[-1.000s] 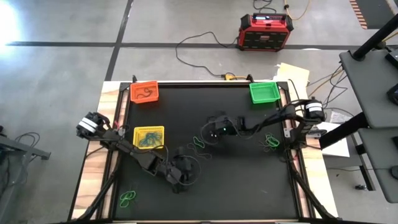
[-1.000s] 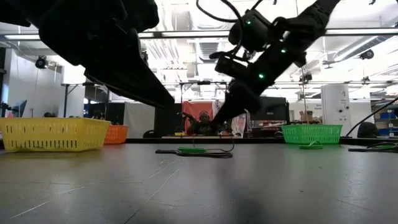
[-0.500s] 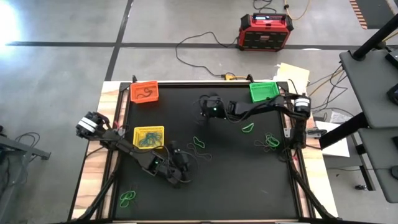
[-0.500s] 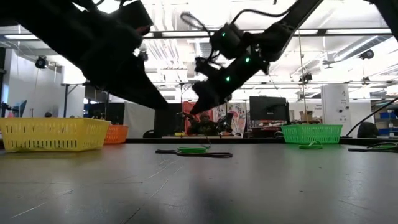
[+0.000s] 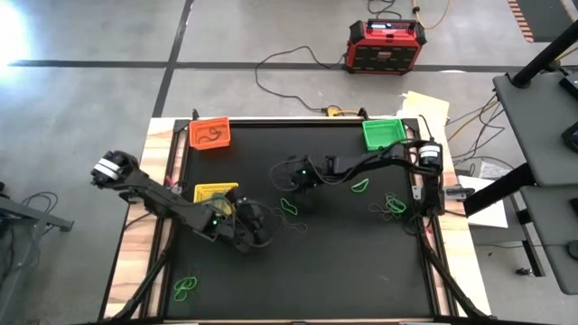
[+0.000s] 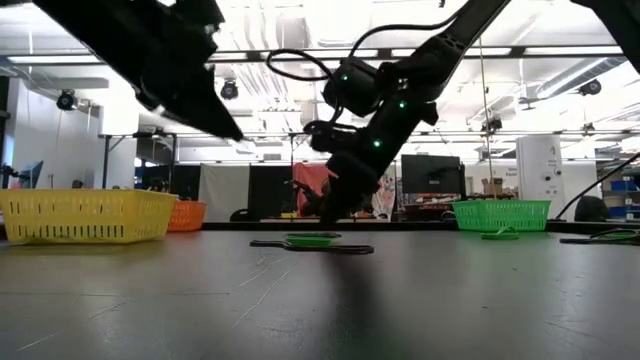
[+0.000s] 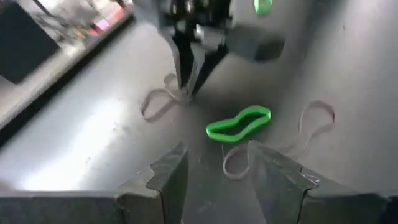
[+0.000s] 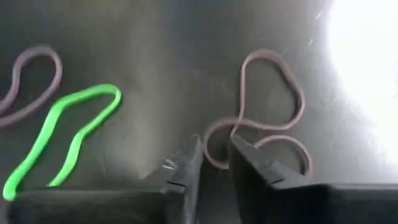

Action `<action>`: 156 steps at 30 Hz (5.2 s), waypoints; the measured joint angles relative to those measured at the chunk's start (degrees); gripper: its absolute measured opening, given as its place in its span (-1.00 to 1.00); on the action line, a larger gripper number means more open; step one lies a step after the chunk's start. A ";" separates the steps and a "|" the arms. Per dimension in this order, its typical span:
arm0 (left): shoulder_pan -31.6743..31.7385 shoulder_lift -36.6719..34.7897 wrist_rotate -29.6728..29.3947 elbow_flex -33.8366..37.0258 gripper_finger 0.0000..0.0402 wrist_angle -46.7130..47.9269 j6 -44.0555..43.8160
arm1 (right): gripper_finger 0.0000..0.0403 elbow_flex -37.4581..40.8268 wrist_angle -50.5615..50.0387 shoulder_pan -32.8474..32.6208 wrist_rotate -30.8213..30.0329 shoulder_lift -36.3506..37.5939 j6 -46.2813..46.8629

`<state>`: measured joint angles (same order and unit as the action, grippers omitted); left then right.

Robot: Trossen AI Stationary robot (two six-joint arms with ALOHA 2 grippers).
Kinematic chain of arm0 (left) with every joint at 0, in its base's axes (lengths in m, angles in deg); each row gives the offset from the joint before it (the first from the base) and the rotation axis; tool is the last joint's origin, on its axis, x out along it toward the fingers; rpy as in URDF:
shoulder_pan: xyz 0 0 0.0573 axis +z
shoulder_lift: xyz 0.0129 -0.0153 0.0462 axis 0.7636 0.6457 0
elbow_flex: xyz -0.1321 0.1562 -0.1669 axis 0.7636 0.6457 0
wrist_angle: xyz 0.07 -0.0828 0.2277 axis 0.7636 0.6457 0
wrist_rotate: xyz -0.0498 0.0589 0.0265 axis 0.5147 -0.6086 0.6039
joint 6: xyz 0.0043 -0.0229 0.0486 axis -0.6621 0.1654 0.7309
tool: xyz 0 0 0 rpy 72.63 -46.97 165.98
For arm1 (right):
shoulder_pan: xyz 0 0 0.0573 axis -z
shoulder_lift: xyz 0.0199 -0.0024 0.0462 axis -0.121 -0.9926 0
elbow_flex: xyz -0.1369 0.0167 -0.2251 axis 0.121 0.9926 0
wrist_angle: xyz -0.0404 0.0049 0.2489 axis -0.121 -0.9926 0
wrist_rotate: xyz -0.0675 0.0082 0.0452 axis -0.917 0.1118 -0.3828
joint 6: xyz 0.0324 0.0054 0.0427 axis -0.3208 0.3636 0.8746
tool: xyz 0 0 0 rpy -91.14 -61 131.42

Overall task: Sort rubber bands into baskets
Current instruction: Put the purple rubber band into the orange bin

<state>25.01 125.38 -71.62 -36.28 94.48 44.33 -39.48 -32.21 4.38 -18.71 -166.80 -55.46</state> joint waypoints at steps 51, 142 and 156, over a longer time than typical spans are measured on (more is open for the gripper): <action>33.78 28.58 33.79 0.47 0.15 -47.51 25.68 | -0.07 39.33 27.87 -27.94 -28.68 31.32 5.56; 83.55 16.86 31.61 -17.83 -0.53 28.51 17.21 | -0.13 38.94 23.03 -27.94 -21.52 31.30 20.29; 66.51 -7.54 31.69 -14.95 -0.20 34.21 18.95 | -0.13 35.31 23.10 -25.05 -20.62 31.30 15.20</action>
<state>91.52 117.85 -39.93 -51.23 128.70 63.29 -4.17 -9.11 -20.67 -39.33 -135.50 -40.27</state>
